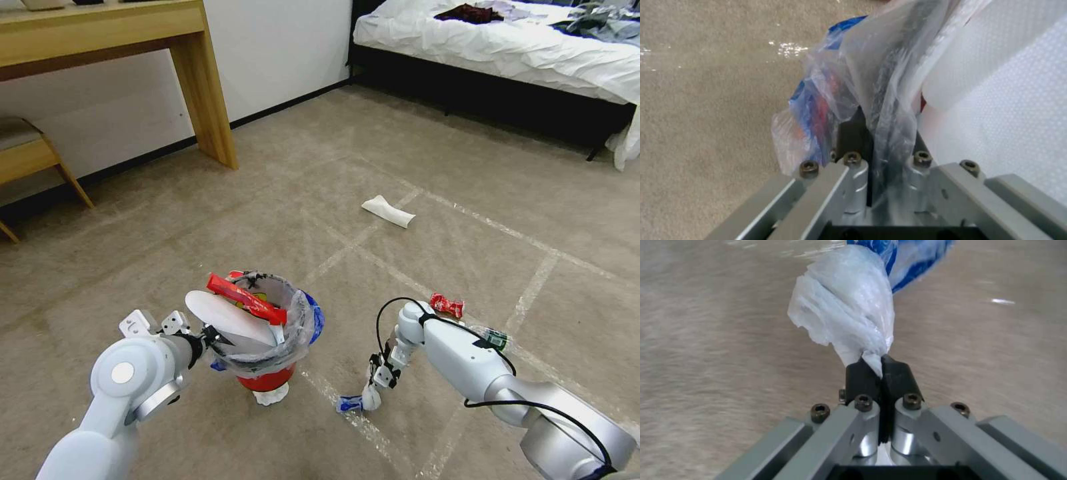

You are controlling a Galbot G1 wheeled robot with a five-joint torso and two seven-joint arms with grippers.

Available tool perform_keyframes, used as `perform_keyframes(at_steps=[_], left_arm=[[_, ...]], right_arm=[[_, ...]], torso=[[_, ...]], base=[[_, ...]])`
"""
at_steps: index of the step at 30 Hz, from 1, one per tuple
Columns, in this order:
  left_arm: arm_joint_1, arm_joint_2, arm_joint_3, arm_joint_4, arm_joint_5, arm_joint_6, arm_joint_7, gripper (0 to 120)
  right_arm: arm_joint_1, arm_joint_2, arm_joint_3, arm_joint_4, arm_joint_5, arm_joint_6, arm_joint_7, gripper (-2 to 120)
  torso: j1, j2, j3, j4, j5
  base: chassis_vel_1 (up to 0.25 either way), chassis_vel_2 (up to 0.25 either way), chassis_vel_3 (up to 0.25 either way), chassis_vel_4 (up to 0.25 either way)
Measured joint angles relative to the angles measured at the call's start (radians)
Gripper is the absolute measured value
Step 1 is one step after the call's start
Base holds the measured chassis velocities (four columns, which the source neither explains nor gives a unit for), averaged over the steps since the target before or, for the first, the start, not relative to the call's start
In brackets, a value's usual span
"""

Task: Pick up the trash bin and place the garbage on the floor into it.

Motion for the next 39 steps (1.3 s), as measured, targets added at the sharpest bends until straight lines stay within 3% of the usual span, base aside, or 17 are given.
perform_keyframes(at_steps=[4,5,6,8,9,11,12,14,16,19,20,22,31,39], left_arm=[[0.006,0.010,-0.003,-0.006,-0.003,-0.001,0.000,4],[0.008,0.015,-0.006,-0.006,-0.005,-0.002,0.000,4],[0.008,0.015,-0.006,-0.006,-0.005,-0.002,0.000,4],[0.008,0.023,-0.008,-0.004,-0.009,-0.002,-0.001,4],[0.008,0.023,-0.008,-0.004,-0.009,-0.002,-0.001,4],[0.005,0.028,-0.007,-0.001,-0.014,-0.002,-0.001,4],[0.005,0.028,-0.007,-0.001,-0.014,-0.002,-0.001,4],[-0.003,0.030,-0.006,0.003,-0.020,-0.002,0.000,4],[-0.004,0.031,-0.004,0.004,-0.021,-0.002,0.000,4],[-0.005,0.038,-0.002,0.005,-0.026,-0.002,0.001,4],[-0.005,0.038,-0.002,0.005,-0.026,-0.002,0.001,4],[0.001,0.052,-0.005,0.004,-0.035,-0.001,0.001,4],[-0.002,0.074,-0.010,-0.005,-0.054,-0.006,0.000,4],[-0.007,0.056,-0.001,0.007,-0.046,-0.005,0.000,4]], right_arm=[[0.039,-0.043,0.018,0.013,0.130,-0.020,-0.016,0],[0.068,-0.086,0.029,0.017,0.231,-0.033,-0.028,0],[0.068,-0.086,0.029,0.017,0.231,-0.033,-0.028,0],[0.099,-0.167,0.033,0.023,0.387,-0.073,-0.037,0],[0.099,-0.167,0.033,0.023,0.387,-0.073,-0.037,0],[0.107,-0.235,0.033,0.033,0.612,-0.127,-0.035,0],[0.107,-0.235,0.033,0.033,0.612,-0.127,-0.035,0],[0.089,-0.286,0.034,0.061,0.838,-0.185,-0.009,0],[0.077,-0.304,0.034,0.075,0.911,-0.202,0.003,0],[-0.001,-0.376,0.056,0.182,1.226,-0.282,0.117,0],[-0.001,-0.376,0.056,0.182,1.226,-0.282,0.117,0],[-0.067,-0.418,0.086,0.279,1.363,-0.323,0.217,0],[-0.103,-0.375,0.132,0.440,1.678,-0.288,0.280,0],[-0.052,-0.365,0.123,0.616,1.750,-0.356,0.285,0]], torso=[[0.000,0.000,0.000,0.0002,0.0002],[0.000,0.000,0.000,0.0002,-0.0001],[0.000,0.000,0.000,0.0002,-0.0001],[0.000,0.000,0.000,-0.0004,-0.0002],[0.000,0.000,0.000,-0.0004,-0.0002],[0.000,0.000,0.000,-0.0010,-0.0001],[0.000,0.000,0.000,-0.0010,-0.0001],[0.000,0.000,0.000,-0.0004,0.0001],[0.000,0.000,0.000,-0.0002,-0.0001],[0.000,0.000,0.000,-0.0002,0.0004],[0.000,0.000,0.000,-0.0002,0.0004],[0.000,0.000,0.000,-0.0006,-0.0004],[0.000,0.000,0.000,0.0004,0.0000],[0.000,0.000,0.000,-0.0003,-0.0004]], base=[[0.000,0.000,0.000,0.000],[0.000,0.000,0.000,0.000],[0.000,0.000,0.000,0.000],[0.000,0.000,0.000,0.000],[0.000,0.000,0.000,0.000],[0.000,0.000,0.000,0.000],[0.000,0.000,0.000,0.000],[0.000,0.000,0.000,0.000],[0.000,0.000,0.000,0.000],[0.000,0.000,0.000,0.000],[0.000,0.000,0.000,0.000],[0.000,0.000,0.000,0.000],[0.000,0.000,0.000,0.000],[0.000,0.000,0.000,0.000]])
